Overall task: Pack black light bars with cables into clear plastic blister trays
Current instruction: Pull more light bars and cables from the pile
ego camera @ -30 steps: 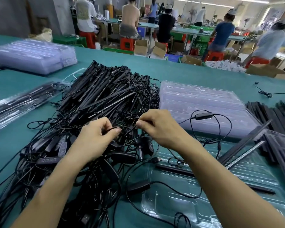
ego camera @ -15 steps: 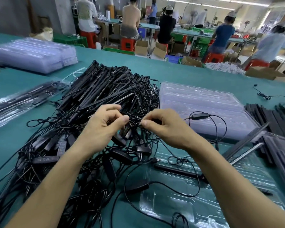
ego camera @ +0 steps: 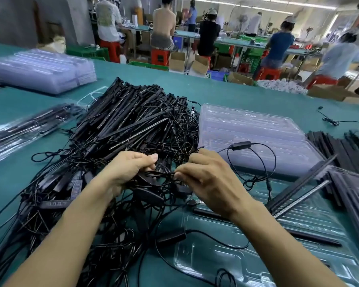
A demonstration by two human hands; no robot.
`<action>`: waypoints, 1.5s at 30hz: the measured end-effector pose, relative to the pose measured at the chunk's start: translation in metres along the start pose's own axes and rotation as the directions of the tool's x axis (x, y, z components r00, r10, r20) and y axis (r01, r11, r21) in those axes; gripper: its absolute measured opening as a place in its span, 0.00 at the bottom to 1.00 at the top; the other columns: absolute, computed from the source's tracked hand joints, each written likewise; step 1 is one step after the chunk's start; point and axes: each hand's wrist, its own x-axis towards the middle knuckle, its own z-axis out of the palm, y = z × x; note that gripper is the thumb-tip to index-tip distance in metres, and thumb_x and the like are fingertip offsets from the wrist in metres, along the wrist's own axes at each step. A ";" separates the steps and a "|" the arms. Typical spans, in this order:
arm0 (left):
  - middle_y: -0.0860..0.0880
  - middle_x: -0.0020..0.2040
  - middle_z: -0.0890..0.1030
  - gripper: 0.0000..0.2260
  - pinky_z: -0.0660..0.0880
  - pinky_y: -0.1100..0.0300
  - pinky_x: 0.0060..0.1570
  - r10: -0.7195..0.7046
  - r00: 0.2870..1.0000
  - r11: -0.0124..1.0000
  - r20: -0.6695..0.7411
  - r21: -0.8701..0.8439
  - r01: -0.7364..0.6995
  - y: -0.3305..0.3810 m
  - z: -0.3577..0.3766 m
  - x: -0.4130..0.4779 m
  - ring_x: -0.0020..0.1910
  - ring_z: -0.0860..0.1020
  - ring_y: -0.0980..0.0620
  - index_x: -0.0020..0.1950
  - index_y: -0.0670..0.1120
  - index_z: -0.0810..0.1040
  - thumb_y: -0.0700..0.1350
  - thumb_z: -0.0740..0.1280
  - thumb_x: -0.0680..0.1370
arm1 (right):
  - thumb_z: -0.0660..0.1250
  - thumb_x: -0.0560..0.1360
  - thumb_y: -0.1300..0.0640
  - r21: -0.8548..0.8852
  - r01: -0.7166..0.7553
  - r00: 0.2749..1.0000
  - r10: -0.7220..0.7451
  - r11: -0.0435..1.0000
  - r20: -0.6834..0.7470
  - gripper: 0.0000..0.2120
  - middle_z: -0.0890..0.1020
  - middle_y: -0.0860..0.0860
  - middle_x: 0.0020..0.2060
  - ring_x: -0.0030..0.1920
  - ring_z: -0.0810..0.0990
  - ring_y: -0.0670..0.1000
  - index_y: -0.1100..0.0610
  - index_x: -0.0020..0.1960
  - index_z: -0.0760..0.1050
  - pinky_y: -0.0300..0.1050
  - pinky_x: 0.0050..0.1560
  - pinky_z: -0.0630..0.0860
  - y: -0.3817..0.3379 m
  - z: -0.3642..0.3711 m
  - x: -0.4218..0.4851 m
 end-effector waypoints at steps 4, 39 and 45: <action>0.38 0.39 0.78 0.15 0.73 0.60 0.29 0.030 1.000 0.999 0.007 0.029 -0.030 -0.006 0.006 0.000 0.27 0.80 0.47 0.33 0.46 0.77 0.49 0.69 0.78 | 0.68 0.77 0.58 0.208 -0.088 0.989 0.110 0.974 -0.099 0.06 0.78 0.50 0.36 0.38 0.75 0.51 0.58 0.46 0.83 0.46 0.39 0.73 0.007 0.015 -0.008; 0.54 0.22 0.75 0.16 0.69 0.66 0.24 0.230 0.956 0.968 -0.184 0.147 -0.205 0.003 0.025 0.003 0.22 0.73 0.58 0.35 0.43 0.68 0.43 0.66 0.81 | 0.63 0.80 0.61 0.228 -0.176 0.979 0.146 0.958 0.143 0.07 0.75 0.56 0.49 0.49 0.75 0.56 0.62 0.56 0.75 0.53 0.50 0.73 -0.024 0.027 0.010; 0.52 0.21 0.76 0.14 0.64 0.71 0.17 0.130 0.981 0.991 -0.141 0.062 -0.123 -0.010 0.011 0.002 0.18 0.74 0.60 0.38 0.42 0.65 0.41 0.64 0.82 | 0.68 0.76 0.66 0.449 -0.009 0.991 0.067 0.893 -0.113 0.04 0.78 0.50 0.45 0.45 0.74 0.44 0.60 0.50 0.77 0.33 0.49 0.70 -0.016 0.017 0.007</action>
